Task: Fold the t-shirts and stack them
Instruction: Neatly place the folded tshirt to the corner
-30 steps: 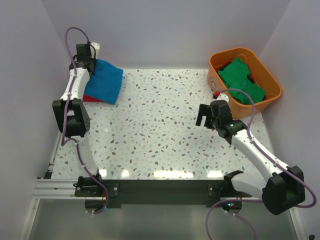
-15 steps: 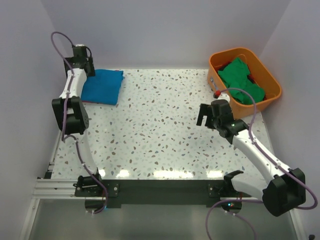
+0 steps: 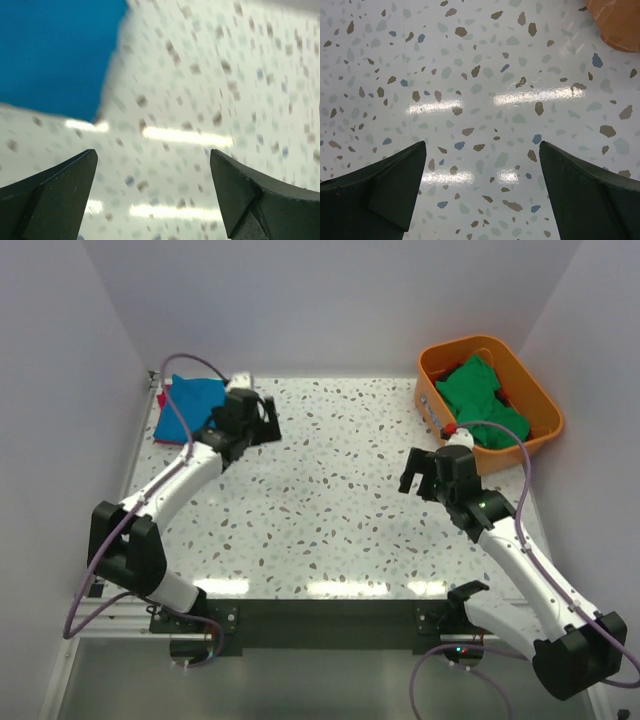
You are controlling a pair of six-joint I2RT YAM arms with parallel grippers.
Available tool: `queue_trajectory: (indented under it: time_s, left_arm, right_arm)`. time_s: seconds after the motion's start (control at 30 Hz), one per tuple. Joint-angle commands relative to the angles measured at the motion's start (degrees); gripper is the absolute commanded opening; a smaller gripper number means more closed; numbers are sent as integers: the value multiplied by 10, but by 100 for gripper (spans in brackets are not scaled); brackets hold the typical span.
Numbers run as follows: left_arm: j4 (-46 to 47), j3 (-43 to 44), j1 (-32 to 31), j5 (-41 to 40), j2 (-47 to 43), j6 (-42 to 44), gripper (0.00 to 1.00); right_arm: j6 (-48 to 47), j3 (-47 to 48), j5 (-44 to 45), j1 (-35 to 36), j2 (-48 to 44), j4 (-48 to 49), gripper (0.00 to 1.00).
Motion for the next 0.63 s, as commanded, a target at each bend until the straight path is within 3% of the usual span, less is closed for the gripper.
queue_trajectory:
  time_s: [0.0,0.17,0.27,0.43,0.6]
  left_arm:
    - [32,-127,-65,-11,-49,-88,100]
    - [3,-240,-173,-46,-112,-149,100]
    - [-13,-296,-204,-49,-141,-179,100]
    - [-92,-335,-204,-126,-185,-234,100]
    - [-63,-343,-204,-121,-226,-201,100]
  right_arm:
    - [7,-9,-10,-1,-16,9,99]
    - [15,-35,4,-1,-27,16,99]
    - [23,-51,10,-1,-32,21,99]
    - [21,-70,4,-1,-46,38,99]
    - [24,-91,-19,0,-62,75,99]
